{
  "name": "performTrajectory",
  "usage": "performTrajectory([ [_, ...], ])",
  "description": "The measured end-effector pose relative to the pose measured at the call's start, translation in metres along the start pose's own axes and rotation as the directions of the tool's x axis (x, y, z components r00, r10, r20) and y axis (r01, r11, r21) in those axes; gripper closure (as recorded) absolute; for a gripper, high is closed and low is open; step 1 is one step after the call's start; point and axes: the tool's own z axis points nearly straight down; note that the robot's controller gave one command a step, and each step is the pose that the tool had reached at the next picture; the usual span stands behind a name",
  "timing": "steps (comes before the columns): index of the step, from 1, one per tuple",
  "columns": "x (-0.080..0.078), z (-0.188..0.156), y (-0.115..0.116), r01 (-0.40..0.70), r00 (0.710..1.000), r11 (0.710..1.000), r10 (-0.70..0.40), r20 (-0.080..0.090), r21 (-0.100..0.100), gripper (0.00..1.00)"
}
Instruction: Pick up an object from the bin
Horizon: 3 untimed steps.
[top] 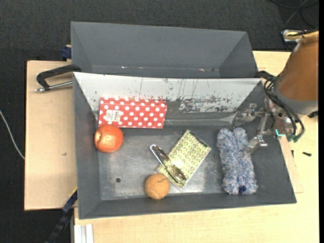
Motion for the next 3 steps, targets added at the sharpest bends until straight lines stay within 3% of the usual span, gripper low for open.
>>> performTrajectory([
  [1, -0.002, -0.005, 0.000, 0.002, 1.000, 1.000, -0.002, 0.009, 0.002, 0.00],
  [2, -0.001, 0.126, 0.004, -0.061, 0.998, 0.998, 0.061, 0.014, 0.000, 1.00],
  [3, -0.001, 0.126, 0.004, -0.061, 0.998, 0.998, 0.061, 0.014, 0.001, 1.00],
])
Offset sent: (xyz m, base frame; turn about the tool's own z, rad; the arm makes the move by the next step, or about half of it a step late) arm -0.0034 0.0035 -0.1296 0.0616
